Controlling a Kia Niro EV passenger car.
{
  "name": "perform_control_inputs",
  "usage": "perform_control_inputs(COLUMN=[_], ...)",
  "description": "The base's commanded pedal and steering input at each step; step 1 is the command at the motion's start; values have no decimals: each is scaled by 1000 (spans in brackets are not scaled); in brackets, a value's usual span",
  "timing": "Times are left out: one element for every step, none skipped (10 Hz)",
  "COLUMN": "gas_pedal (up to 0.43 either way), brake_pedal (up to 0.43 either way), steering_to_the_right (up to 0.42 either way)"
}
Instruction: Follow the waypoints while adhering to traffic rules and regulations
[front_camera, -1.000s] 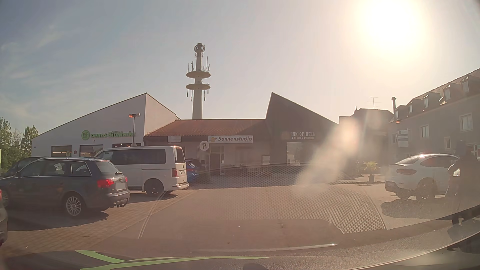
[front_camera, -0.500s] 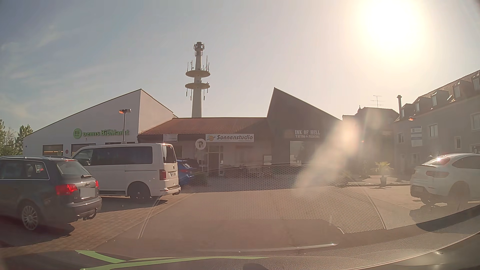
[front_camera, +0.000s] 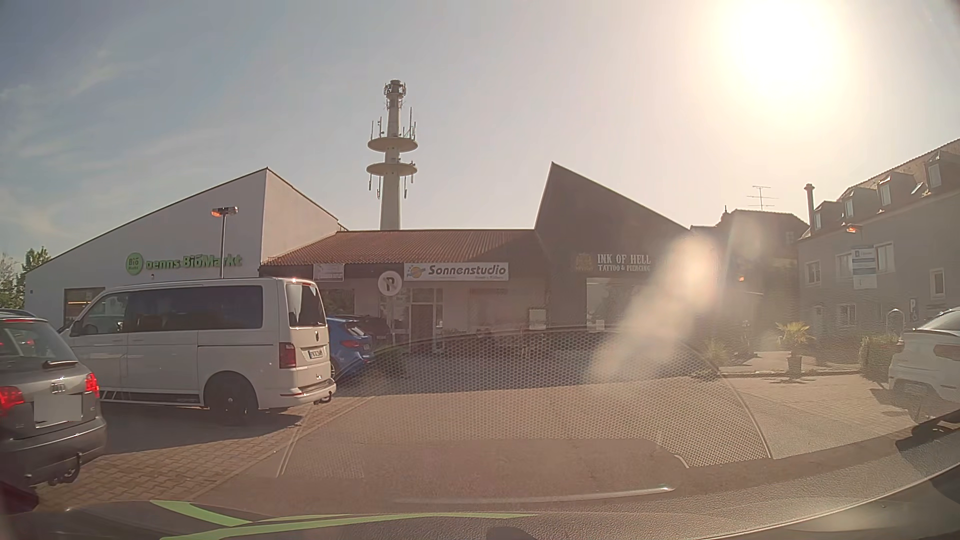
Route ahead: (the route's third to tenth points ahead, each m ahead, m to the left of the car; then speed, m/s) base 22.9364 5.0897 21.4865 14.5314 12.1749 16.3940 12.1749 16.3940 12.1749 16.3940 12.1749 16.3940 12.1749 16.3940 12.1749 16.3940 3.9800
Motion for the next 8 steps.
perform_control_inputs(gas_pedal=[110,118,130,138,138,138,138,138], brake_pedal=[0,0,0,0,0,0,0,0], steering_to_the_right=[37,47,57,68,73,75,75,72])
